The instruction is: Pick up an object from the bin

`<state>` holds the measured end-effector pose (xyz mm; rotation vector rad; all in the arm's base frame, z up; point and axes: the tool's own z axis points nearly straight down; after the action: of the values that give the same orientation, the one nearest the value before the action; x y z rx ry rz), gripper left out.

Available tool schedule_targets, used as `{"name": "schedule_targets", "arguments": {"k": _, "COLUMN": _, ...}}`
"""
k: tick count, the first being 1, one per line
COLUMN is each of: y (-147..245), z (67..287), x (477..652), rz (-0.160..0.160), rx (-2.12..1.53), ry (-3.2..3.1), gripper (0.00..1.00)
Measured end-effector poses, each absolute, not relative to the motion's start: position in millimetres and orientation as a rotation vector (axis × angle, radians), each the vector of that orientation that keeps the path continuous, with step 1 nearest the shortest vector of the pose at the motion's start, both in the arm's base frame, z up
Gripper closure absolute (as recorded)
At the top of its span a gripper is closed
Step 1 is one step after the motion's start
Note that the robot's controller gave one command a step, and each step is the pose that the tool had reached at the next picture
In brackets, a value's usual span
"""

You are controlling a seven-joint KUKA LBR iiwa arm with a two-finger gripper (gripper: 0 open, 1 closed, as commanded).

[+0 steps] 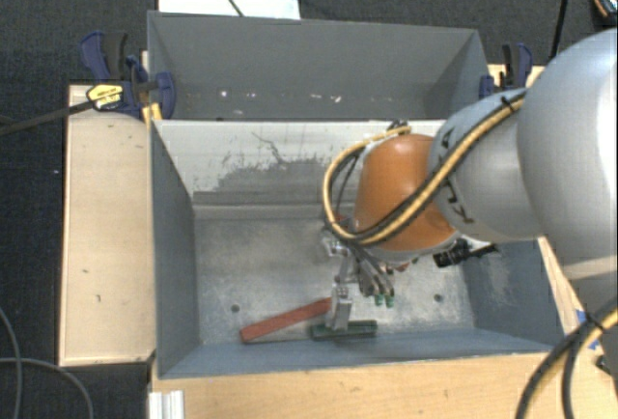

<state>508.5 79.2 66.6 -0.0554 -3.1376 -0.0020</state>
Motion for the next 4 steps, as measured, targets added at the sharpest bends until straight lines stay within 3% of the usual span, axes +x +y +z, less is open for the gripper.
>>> {"name": "schedule_targets", "arguments": {"k": 1, "y": 77.6, "z": 70.4, "x": 509.8, "rz": -0.002, "rx": -0.063, "ry": -3.142, "gripper": 1.00}}
{"name": "schedule_targets", "arguments": {"k": 2, "y": 77.5, "z": 70.4, "x": 509.9, "rz": -0.002, "rx": -0.066, "ry": -3.142, "gripper": 0.00}}
{"name": "schedule_targets", "arguments": {"k": 3, "y": 150.1, "z": 70.3, "x": 505.1, "rz": -0.008, "rx": -0.236, "ry": -3.136, "gripper": 0.00}}
{"name": "schedule_targets", "arguments": {"k": 4, "y": 146.5, "z": 70.2, "x": 505.7, "rz": -0.003, "rx": -0.244, "ry": -3.135, "gripper": 1.00}}
